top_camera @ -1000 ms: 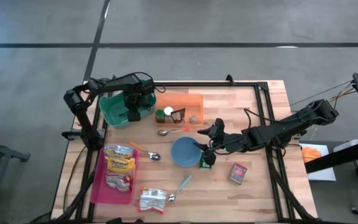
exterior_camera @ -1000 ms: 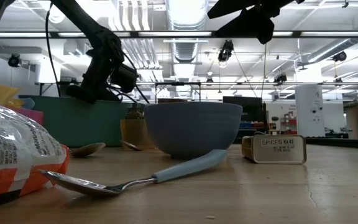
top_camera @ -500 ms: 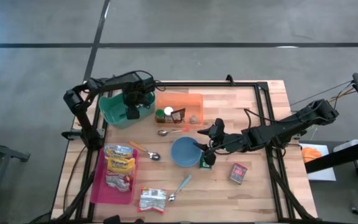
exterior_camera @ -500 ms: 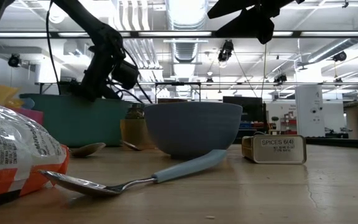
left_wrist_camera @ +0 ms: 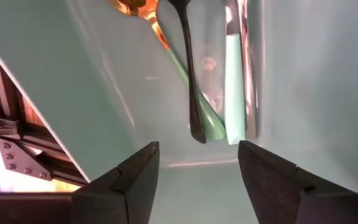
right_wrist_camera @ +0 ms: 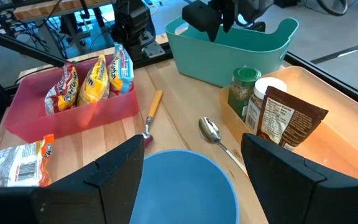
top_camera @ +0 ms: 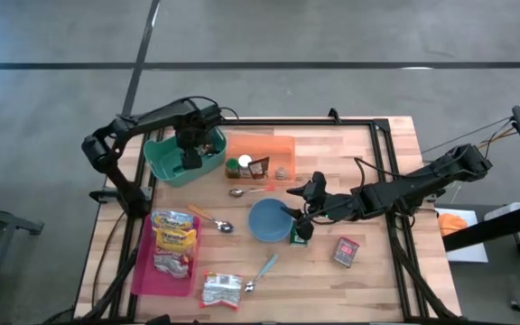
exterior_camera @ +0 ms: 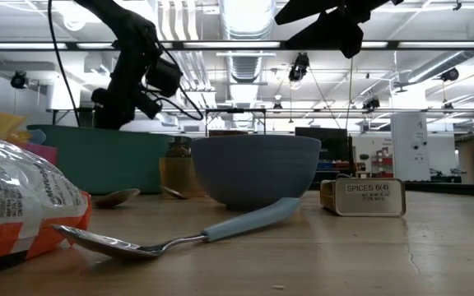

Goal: Pick & Place Food Item
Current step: Put the yellow spoon into the green bin

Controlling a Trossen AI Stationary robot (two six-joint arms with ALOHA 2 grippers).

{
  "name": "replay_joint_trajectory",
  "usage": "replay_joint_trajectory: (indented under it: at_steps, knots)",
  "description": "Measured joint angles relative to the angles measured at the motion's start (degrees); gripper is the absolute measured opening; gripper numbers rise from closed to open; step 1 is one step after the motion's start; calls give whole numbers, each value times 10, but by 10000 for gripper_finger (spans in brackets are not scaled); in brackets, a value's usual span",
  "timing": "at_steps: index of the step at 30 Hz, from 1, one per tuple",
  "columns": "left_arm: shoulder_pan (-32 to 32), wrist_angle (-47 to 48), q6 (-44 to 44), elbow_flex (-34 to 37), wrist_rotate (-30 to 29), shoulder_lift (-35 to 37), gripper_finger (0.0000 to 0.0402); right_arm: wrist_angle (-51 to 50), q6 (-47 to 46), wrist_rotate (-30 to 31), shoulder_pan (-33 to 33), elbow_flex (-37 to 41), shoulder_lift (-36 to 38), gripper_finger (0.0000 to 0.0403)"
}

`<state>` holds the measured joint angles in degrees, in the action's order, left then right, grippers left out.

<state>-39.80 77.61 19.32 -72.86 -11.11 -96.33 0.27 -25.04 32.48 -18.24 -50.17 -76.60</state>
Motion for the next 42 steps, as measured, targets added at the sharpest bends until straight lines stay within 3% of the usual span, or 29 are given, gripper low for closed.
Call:
replay_joint_trajectory:
  at_steps: [10,19,24,30,42]
  knots:
    - [1,-6,8,0,31,31,209,0,0,-1,0,0,0,265]
    - [16,-79,-2,0,117,33,138,0,0,-2,0,0,0,265]
    - [24,-94,0,0,125,33,109,0,0,-2,0,0,0,265]
    - [28,-86,2,0,171,33,105,0,0,-2,0,0,0,265]
    - [32,-44,-3,0,173,56,105,0,1,-15,0,0,0,265]
